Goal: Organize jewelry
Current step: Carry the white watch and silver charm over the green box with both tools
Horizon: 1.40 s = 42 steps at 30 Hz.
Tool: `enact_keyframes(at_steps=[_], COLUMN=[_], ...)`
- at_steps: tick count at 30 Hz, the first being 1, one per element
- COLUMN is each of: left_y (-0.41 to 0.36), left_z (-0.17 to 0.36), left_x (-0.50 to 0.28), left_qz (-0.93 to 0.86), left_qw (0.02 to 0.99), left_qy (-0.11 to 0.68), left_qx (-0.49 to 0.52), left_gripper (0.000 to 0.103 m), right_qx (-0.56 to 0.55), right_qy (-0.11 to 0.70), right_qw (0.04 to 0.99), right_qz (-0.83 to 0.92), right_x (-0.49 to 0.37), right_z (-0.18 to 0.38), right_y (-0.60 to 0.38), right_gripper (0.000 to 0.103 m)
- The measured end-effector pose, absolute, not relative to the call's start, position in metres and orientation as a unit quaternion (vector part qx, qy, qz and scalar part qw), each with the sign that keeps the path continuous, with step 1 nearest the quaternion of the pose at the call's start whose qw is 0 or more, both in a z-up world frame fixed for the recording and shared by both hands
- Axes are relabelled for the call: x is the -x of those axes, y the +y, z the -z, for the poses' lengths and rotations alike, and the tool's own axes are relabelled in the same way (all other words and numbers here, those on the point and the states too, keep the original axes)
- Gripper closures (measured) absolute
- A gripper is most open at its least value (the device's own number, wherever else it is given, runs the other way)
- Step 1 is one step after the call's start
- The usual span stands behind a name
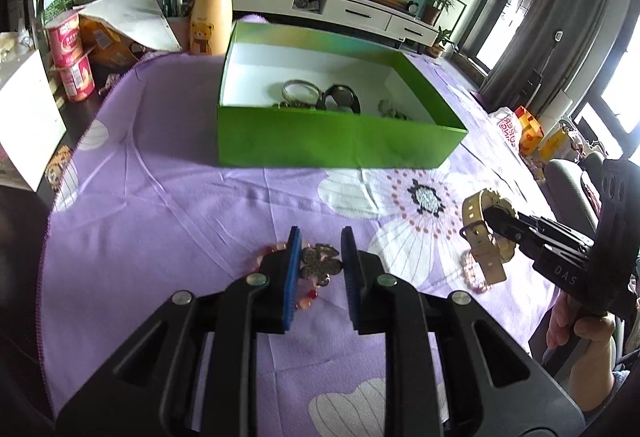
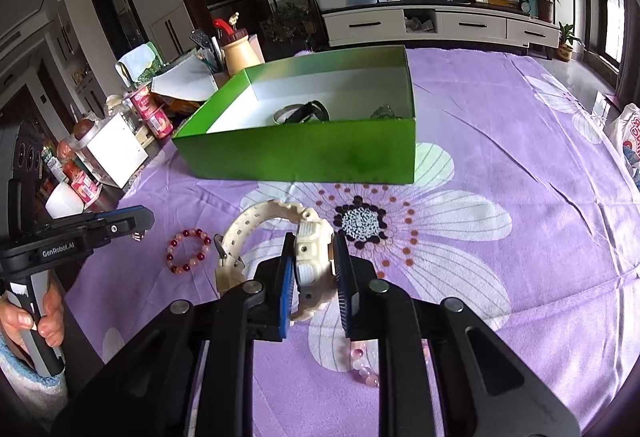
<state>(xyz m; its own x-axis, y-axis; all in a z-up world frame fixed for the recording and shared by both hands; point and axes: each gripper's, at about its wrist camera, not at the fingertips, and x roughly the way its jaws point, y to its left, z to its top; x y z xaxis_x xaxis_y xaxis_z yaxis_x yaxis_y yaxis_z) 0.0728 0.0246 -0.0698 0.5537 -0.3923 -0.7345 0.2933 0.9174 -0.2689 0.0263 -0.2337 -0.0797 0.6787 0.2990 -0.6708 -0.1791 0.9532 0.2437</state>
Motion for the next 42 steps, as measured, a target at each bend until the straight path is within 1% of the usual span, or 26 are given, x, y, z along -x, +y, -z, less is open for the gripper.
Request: enact_keyframes(at_steps=[8,19,31,42], left_y=[0.024,0.025,0.011,-0.008], left_z=[0.048,0.036,0.045,0.067], left_x=[-0.098,-0.166,-0.24,-0.279], left_qz=[0.184,0.167,0.154,0.122], left_qw=[0.892,0.891,0.87,0.867], left_qy=[0.411,0.416,0.456,0.479], left_qx=[0.049,0.072,0.105,0.066], left_gripper=[0.083,0.083,0.083,0.083], right_qx=[-0.078,-0.084,-0.102,-0.09], right_qy=[0.359,0.346,0.362,0.392], right_qw=[0.92,0.925,0.918,0.909], right_qz=[-0.135,-0.13,-0.125,-0.104], right_x=[-0.042,-0.086,-0.139,-0.189], right_z=[0.061,0.047,0.052,0.064], right_y=[-0.235,-0.244,-0.25,-0.248], right_gripper=[0.084,0.084,0.084,0.084])
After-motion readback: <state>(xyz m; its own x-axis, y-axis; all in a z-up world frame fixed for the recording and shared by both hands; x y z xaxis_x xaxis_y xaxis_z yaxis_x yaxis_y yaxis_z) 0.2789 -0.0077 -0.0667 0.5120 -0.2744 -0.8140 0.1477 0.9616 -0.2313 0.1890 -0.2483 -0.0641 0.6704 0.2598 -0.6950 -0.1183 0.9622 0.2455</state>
